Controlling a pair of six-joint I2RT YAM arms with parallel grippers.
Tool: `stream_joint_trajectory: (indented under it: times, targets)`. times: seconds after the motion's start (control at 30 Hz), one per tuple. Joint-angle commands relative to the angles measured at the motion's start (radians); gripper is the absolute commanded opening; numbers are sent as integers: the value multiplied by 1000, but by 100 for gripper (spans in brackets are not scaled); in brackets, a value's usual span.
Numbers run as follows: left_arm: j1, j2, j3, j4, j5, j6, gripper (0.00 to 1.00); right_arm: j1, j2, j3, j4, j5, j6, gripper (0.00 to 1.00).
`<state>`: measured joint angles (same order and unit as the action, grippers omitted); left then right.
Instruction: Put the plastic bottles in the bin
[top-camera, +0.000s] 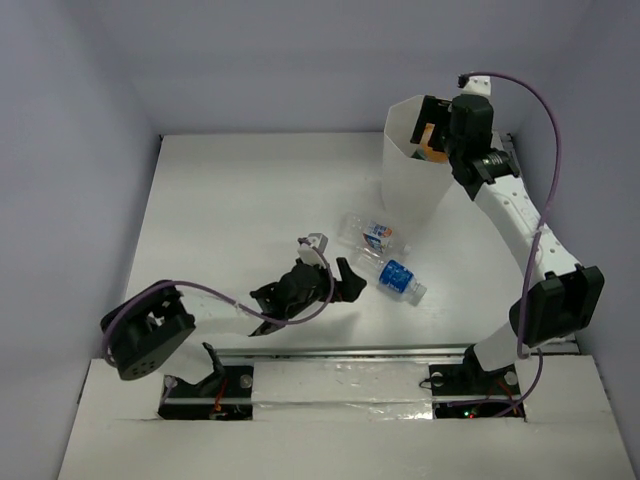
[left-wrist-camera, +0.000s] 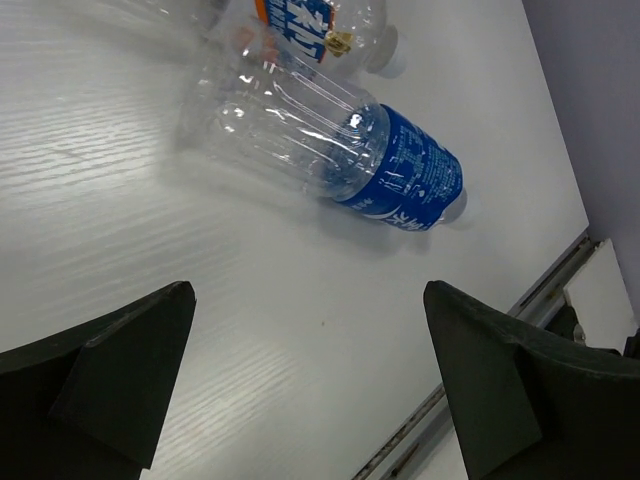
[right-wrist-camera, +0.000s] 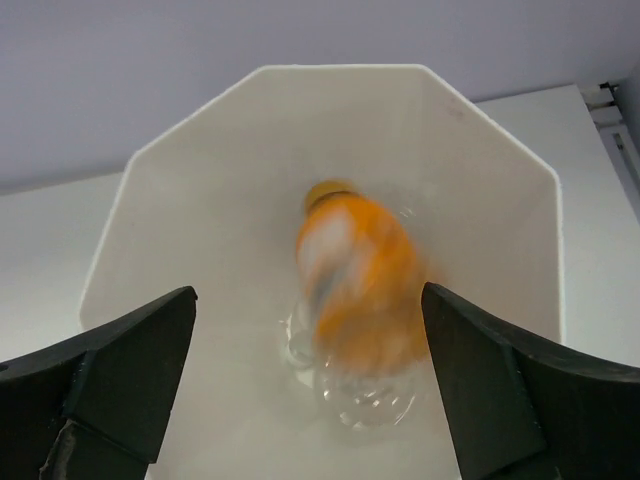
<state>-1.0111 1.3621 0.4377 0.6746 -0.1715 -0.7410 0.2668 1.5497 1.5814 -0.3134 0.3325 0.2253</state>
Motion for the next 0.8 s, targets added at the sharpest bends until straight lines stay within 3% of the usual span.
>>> stream_joint_trajectory:
  times: [0.0, 0.3, 0.53, 0.77]
  targets:
    - [-21, 63, 65, 117, -28, -57, 99, 3, -72, 63, 28, -36, 14, 100]
    - [-21, 310, 188, 135, -108, -141, 99, 3, -302, -170, 175, -157, 78, 100]
    - [-21, 384, 234, 178, -149, -216, 99, 43, -407, -405, 249, -217, 115, 99]
    - [-21, 436, 282, 180, -186, -270, 99, 87, -549, -638, 284, -236, 151, 85]
